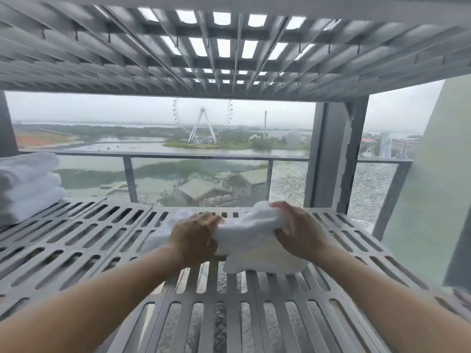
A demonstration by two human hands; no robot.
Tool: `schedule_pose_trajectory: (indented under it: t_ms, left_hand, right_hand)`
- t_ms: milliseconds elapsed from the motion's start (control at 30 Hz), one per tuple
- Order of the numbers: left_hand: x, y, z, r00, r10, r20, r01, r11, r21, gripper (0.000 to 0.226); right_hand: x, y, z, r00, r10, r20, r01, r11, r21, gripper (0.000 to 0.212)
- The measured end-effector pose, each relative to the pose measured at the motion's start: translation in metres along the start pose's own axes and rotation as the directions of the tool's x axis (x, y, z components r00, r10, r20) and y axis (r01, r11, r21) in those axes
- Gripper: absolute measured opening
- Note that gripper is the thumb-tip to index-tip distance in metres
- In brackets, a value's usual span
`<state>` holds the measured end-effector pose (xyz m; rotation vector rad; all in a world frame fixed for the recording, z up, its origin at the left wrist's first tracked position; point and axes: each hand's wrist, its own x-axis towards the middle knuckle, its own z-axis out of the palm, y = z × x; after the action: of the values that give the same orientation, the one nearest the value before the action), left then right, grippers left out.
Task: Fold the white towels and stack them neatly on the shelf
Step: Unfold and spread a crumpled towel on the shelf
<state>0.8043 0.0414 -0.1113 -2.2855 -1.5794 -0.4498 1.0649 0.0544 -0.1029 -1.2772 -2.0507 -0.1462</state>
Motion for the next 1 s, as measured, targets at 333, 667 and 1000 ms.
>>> schedule_pose_trajectory:
  t_ms: [333,667,1000]
  left_hand:
    - [0.008,-0.013,-0.008,0.995,0.057,0.083,-0.068,0.988,0.141,0.053]
    - [-0.020,-0.010,-0.010,0.971,-0.056,0.234,0.058,0.998,-0.004,0.075]
    - [0.004,0.053,0.003,0.999,0.019,0.034,-0.010,0.968,-0.251,0.044]
  right_hand:
    - [0.023,0.011,0.002,0.985,-0.099,0.145,0.156,0.870,-0.468,0.050]
    - [0.002,0.003,0.014,0.964,-0.236,0.122,0.249,0.963,-0.102,0.045]
    - [-0.028,0.016,0.005,0.975,-0.213,0.071,0.219,0.969,-0.110,0.055]
